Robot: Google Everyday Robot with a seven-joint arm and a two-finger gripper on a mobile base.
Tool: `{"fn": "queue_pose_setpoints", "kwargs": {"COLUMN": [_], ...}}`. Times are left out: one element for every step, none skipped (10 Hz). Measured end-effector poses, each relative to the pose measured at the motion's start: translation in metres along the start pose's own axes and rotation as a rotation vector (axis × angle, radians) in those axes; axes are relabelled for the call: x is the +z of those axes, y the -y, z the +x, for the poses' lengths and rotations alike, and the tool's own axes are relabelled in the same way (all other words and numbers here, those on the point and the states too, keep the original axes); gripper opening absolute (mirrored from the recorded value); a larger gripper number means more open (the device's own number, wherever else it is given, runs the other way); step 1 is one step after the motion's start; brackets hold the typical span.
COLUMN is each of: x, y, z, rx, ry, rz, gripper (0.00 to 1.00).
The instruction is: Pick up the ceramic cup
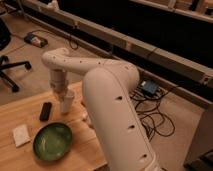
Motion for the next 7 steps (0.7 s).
{"fn": "queue_pose_setpoints", "kwargs": {"x": [-0.013,-0.021,-0.029,-0.027,-0.025,-0.017,-0.010], "y": [-0.001,-0.002,-0.003,-0.004,-0.003,-0.002,0.001], "z": [-0.001,-0.002,-0.005,-0.006,-0.004,-0.002,-0.001], "rx": [0.001,0.002,0.001,-0.001,-0.002,-0.003,0.000], "ry": [0.011,0.010,0.009,0.002,-0.001,0.001,0.004], "rz": [0.000,0.000,-0.002,-0.003,-0.003,-0.002,-0.003], "gripper": [0.00,0.00,0.00,0.00,0.00,0.00,0.00]}}
